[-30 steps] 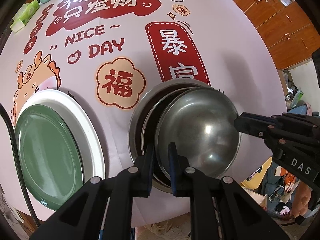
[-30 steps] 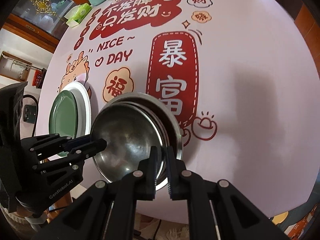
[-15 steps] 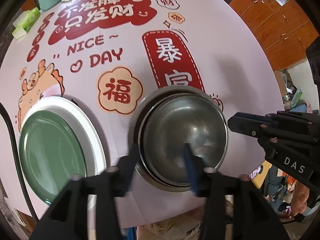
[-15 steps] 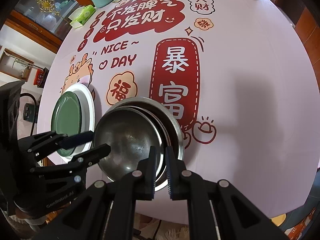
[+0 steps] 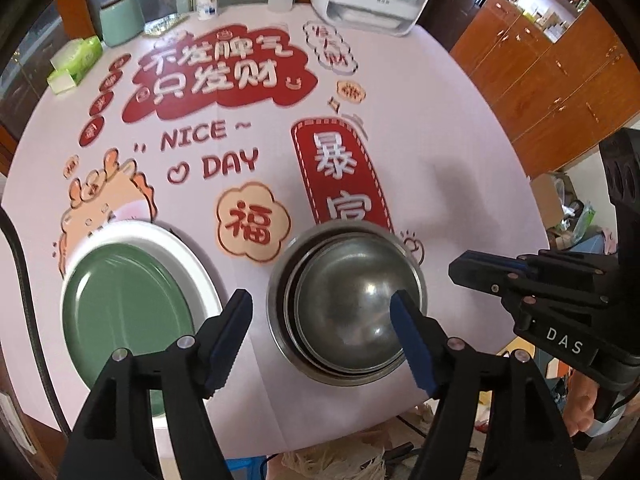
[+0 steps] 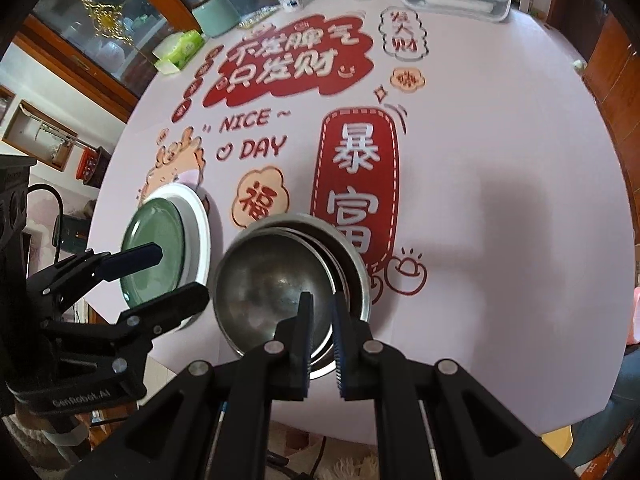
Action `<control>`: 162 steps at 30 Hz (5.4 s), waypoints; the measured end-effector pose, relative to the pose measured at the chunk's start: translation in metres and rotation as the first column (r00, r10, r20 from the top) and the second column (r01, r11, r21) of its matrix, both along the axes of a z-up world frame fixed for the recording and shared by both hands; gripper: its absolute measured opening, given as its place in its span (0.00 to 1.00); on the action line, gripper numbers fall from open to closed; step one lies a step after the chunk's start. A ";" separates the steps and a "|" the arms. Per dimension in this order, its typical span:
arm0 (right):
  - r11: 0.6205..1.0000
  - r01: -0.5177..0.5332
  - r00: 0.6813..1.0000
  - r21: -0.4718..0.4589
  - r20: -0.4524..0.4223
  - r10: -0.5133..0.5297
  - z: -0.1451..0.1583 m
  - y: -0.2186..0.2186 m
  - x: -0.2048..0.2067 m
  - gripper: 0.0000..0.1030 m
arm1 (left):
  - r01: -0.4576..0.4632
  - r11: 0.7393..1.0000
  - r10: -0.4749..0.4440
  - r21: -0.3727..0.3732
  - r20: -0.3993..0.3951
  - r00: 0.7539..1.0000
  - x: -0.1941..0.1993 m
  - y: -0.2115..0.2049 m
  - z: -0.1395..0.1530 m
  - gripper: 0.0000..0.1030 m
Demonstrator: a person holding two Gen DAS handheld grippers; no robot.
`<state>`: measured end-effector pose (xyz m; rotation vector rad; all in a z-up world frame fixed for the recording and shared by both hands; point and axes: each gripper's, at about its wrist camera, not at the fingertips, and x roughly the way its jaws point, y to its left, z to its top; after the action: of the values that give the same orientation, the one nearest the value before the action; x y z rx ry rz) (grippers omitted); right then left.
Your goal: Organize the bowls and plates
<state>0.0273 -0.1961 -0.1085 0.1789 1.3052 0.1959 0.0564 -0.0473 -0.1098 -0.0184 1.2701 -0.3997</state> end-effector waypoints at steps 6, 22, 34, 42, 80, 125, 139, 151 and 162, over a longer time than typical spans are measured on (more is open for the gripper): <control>1.000 0.012 0.991 -0.009 0.136 -0.010 0.036 -0.002 -0.007 0.40 | -0.019 0.999 0.022 -0.032 0.103 0.994 -0.005 0.008 0.029 0.81; 0.998 -0.037 0.980 -0.054 0.193 0.047 0.022 0.002 -0.012 0.60 | -0.068 0.991 0.073 -0.112 0.038 0.997 -0.003 0.015 -0.008 0.84; 1.000 -0.022 0.999 -0.020 0.036 0.023 -0.045 -0.010 -0.004 0.60 | -0.120 0.982 0.102 -0.143 -0.129 0.986 -0.002 0.016 -0.072 0.84; 1.000 -0.010 0.999 0.025 -0.041 0.011 -0.068 -0.018 0.000 0.59 | -0.140 0.975 0.102 -0.171 -0.210 0.972 -0.002 0.012 -0.096 0.81; 0.994 -0.029 0.983 0.102 -0.177 0.047 -0.082 -0.016 0.003 0.30 | -0.234 0.953 0.146 -0.191 -0.386 0.911 -0.009 0.014 -0.123 0.39; 0.991 0.021 0.993 0.134 -0.115 -0.006 -0.065 0.212 0.009 0.30 | -0.100 0.985 0.073 -0.142 -0.187 0.980 -0.006 0.253 -0.090 0.40; 0.995 0.049 0.992 0.089 -0.122 -0.038 -0.070 0.216 0.014 0.31 | -0.088 0.985 0.061 -0.147 -0.175 0.983 0.001 0.251 -0.099 0.43; 0.997 0.010 0.999 0.072 -0.040 -0.007 -0.048 0.214 0.012 0.41 | -0.119 0.988 0.115 -0.096 -0.045 0.992 -0.002 0.260 -0.062 0.73; 0.998 0.000 1.000 0.069 0.016 -0.001 -0.031 0.215 0.005 0.41 | -0.120 0.992 0.122 -0.030 0.059 0.991 -0.016 0.252 -0.027 0.88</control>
<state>0.0323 0.0194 -0.1397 0.2360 1.2834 0.2423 0.0405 0.2051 -0.1369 -0.1046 1.1970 -0.3105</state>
